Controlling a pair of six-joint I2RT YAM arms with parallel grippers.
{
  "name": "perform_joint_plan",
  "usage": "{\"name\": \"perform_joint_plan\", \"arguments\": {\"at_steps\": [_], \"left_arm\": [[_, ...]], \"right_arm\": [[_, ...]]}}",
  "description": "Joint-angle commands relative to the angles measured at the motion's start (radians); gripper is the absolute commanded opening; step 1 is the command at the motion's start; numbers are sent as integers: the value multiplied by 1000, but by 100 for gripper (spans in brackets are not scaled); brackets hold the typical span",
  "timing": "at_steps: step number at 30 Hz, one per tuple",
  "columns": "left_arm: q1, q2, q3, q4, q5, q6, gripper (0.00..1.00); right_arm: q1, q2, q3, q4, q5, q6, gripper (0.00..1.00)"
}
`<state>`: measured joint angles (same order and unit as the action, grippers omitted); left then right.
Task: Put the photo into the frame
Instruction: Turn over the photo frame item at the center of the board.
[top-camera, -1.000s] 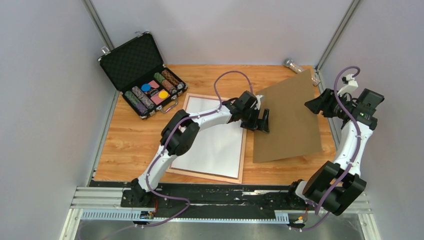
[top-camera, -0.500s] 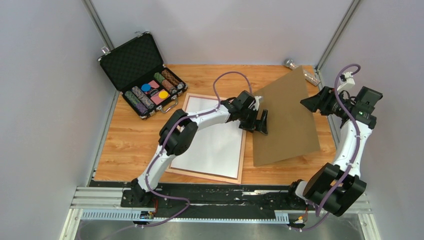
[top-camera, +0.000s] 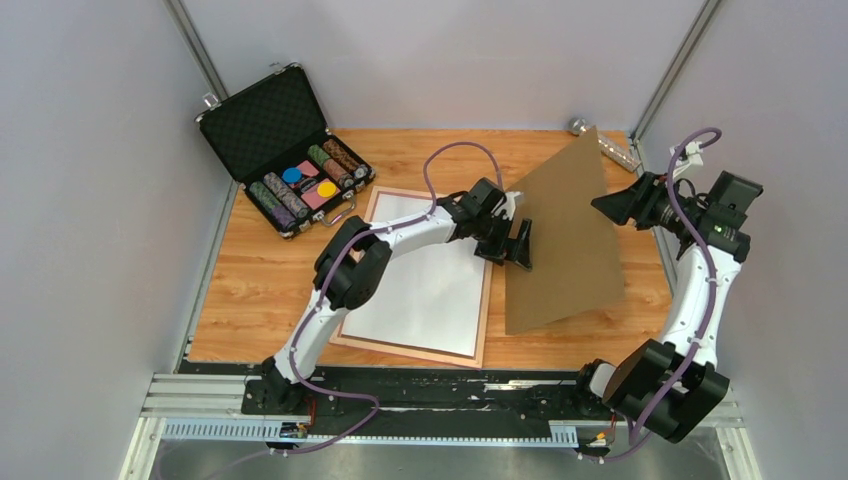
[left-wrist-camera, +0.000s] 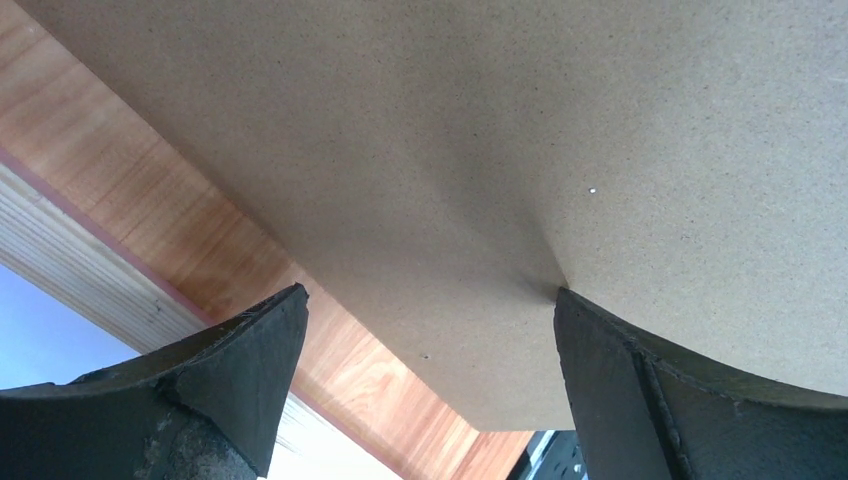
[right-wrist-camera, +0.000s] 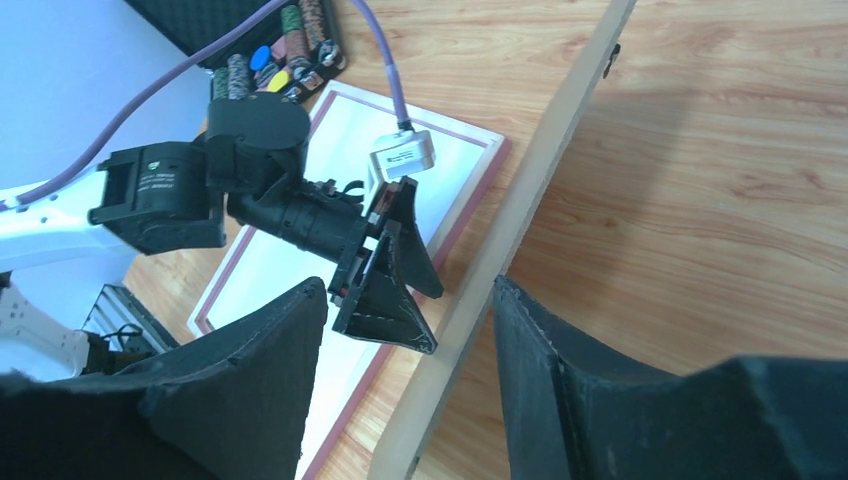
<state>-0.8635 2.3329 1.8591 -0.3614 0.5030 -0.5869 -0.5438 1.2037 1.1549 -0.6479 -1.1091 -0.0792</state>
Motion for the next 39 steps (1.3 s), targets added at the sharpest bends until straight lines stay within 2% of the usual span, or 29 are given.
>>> {"name": "perform_joint_plan", "arguments": {"at_steps": [1,14,30,39], "left_arm": [[5,-17,-34,40,-37,30,100],[30,-16,-49,78,49,36,100],[67,-73,19,-33,-4,123,100],[109,-149,60,-42,-7,97,100]], "right_arm": [[61,-27,-29,-206,-198,60,59],[104,-32,-29,-200,-255,38,58],[129,-12,77,-196,-161,73,61],[154,3,86,-174,-133,108,61]]}}
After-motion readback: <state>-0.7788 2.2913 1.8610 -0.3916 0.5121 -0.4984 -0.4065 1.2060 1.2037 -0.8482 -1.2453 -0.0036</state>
